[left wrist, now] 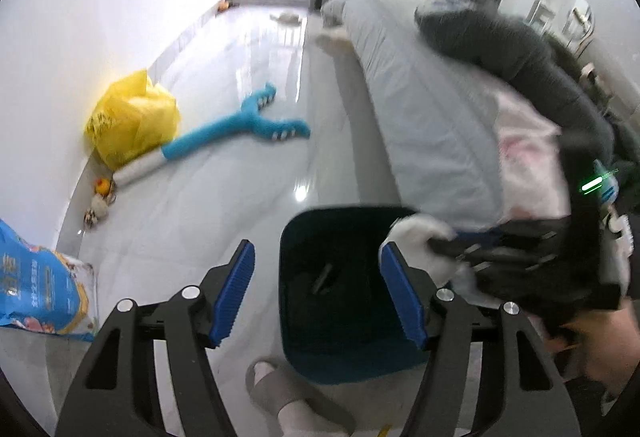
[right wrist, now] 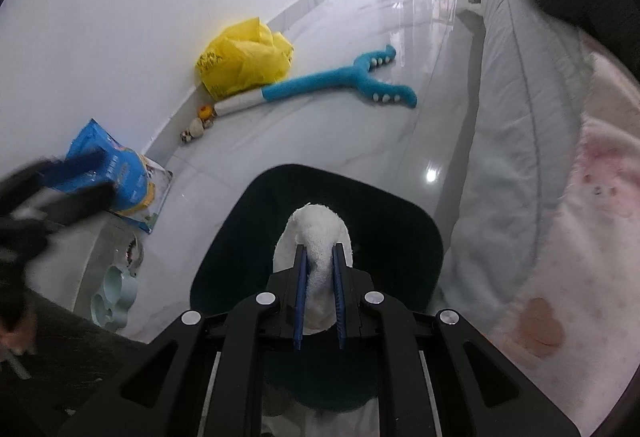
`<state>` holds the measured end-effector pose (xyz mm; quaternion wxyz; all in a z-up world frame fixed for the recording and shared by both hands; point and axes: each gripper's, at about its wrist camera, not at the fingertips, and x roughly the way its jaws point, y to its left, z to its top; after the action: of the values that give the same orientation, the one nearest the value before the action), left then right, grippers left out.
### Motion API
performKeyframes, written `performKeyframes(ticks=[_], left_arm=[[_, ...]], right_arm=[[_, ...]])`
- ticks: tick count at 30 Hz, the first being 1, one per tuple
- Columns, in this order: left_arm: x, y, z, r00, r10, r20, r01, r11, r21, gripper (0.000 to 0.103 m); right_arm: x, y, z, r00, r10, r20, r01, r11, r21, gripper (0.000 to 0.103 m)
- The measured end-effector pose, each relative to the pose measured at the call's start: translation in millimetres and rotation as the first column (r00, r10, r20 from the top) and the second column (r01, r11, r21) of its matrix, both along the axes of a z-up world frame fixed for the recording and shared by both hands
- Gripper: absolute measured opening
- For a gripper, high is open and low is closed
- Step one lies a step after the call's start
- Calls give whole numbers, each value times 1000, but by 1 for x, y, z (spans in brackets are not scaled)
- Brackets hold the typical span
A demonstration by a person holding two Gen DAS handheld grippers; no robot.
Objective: Collect trash
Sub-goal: 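Drop the black bag and white cloth into the green bin, opening both tools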
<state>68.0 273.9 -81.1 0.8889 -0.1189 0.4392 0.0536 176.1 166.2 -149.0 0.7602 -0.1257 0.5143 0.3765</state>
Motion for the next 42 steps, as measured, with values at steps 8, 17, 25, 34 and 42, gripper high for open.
performKeyframes(ticks=[8, 17, 25, 34, 42], left_arm=[[-6, -4, 36, 995, -6, 102, 4, 1000, 21, 58], [-16, -9, 63, 984, -24, 174, 13, 998, 67, 58], [-19, -17, 88, 974, -32, 225, 14, 997, 81, 59], [-18, -49, 117, 954, -85, 289, 41, 987, 153, 65], [-6, -75, 128, 943, -107, 316, 72, 990, 121, 67]], right_arm=[[-6, 16, -25, 999, 24, -31, -26, 997, -73, 14], [-9, 11, -43, 997, 19, -72, -29, 991, -134, 22], [-16, 9, -31, 997, 45, -65, -52, 992, -115, 54], [-21, -13, 22, 997, 74, 18, -74, 997, 5, 57], [-20, -60, 76, 988, 33, 151, -49, 994, 101, 62]])
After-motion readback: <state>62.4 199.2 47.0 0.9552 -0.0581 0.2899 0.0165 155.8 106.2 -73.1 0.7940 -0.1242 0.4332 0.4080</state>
